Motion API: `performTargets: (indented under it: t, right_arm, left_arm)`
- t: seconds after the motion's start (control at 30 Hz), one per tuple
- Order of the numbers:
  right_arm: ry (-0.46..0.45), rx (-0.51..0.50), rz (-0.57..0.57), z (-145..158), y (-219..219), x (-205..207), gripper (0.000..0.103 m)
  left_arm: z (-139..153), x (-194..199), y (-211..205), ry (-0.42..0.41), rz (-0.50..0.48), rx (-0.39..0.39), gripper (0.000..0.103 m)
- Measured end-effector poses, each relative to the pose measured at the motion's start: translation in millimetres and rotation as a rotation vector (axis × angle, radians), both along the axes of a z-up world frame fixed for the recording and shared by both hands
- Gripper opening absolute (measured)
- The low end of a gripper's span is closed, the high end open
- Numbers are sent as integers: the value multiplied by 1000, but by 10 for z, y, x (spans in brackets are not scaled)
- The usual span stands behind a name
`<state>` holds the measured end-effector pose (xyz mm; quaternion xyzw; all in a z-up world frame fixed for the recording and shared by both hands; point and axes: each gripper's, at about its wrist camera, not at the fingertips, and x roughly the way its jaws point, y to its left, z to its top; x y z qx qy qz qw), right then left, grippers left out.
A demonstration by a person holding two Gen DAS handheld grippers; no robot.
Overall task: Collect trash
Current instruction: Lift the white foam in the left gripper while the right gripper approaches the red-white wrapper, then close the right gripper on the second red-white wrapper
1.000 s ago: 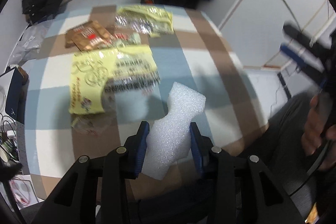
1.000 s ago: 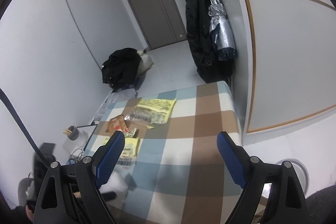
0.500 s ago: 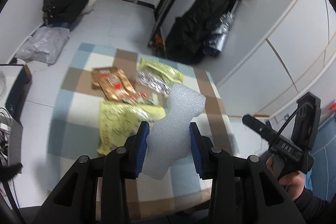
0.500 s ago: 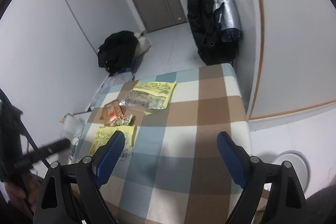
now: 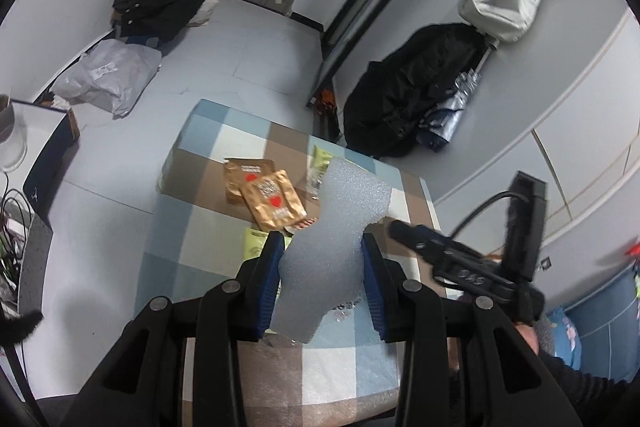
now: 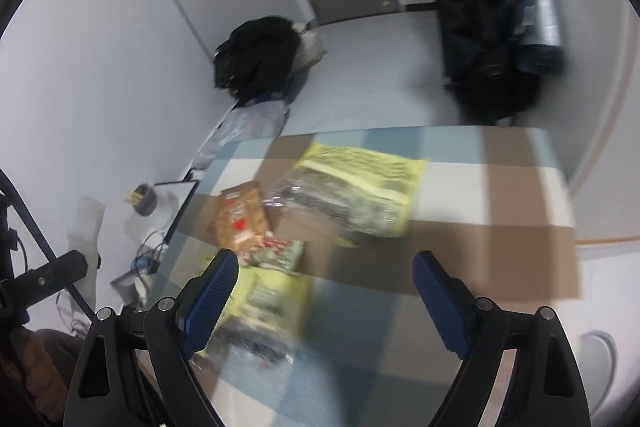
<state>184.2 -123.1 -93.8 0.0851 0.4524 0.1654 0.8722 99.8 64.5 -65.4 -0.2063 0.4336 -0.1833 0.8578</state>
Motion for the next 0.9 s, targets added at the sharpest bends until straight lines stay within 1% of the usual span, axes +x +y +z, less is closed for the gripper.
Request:
performTargets:
  t: [0.07, 0.13, 0.27, 0.33, 0.4, 0.47, 0.5, 0.53, 0.63, 0.9]
  right_arm:
    - [23, 2, 26, -107, 137, 95, 85]
    - [44, 0, 44, -199, 233, 161, 80]
    - [86, -11, 85, -382, 407, 262, 75]
    - [93, -20, 98, -443, 466, 293, 69]
    - [90, -30, 101, -473, 492, 310, 65]
    - [90, -41, 104, -488, 507, 319, 56]
    - [90, -54, 106, -504, 517, 320, 46]
    - [89, -65, 108, -515, 521, 320, 39]
    - [79, -79, 111, -525, 504, 323, 29]
    - [55, -87, 125, -518, 512, 263, 22]
  left_arm:
    - [-35, 27, 58, 13, 10, -12, 33]
    - [-72, 58, 105, 33, 12, -23, 33]
    - [-136, 109, 210, 73, 30, -65, 33]
    - [-147, 123, 248, 81, 39, -73, 33]
    - [-156, 140, 266, 89, 43, -77, 33]
    - [-169, 151, 278, 96, 45, -79, 33]
    - [-174, 152, 283, 98, 46, -81, 33]
    - [-176, 154, 283, 100, 46, -83, 33]
    - [-171, 153, 284, 100, 45, -86, 33]
    - [-174, 138, 292, 97, 53, -71, 33]
